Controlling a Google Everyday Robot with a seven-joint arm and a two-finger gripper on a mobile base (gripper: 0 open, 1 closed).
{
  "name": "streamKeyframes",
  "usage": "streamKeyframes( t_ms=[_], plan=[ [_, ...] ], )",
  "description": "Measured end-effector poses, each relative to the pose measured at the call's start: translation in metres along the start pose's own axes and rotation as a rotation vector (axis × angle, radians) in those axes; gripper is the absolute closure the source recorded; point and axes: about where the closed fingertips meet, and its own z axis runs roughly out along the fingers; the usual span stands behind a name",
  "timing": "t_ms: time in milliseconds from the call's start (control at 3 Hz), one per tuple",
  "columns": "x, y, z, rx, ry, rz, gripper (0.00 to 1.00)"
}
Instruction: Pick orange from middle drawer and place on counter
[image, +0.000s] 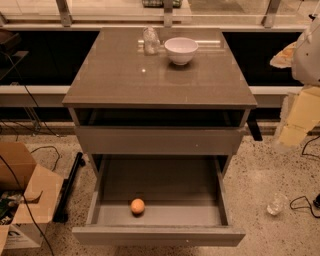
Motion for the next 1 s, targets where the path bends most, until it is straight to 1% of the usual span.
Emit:
streamKeyframes(
  t_ms=[333, 667, 1000],
  plan=[
    [0.0, 0.0, 0.0, 0.0, 0.0, 0.0, 0.0],
    [-0.022, 0.007, 0.018, -0.025, -0.095, -0.004, 0.0],
    [-0.067, 0.036, 0.062, -0.134, -0.312, -0.008, 0.0]
  ],
)
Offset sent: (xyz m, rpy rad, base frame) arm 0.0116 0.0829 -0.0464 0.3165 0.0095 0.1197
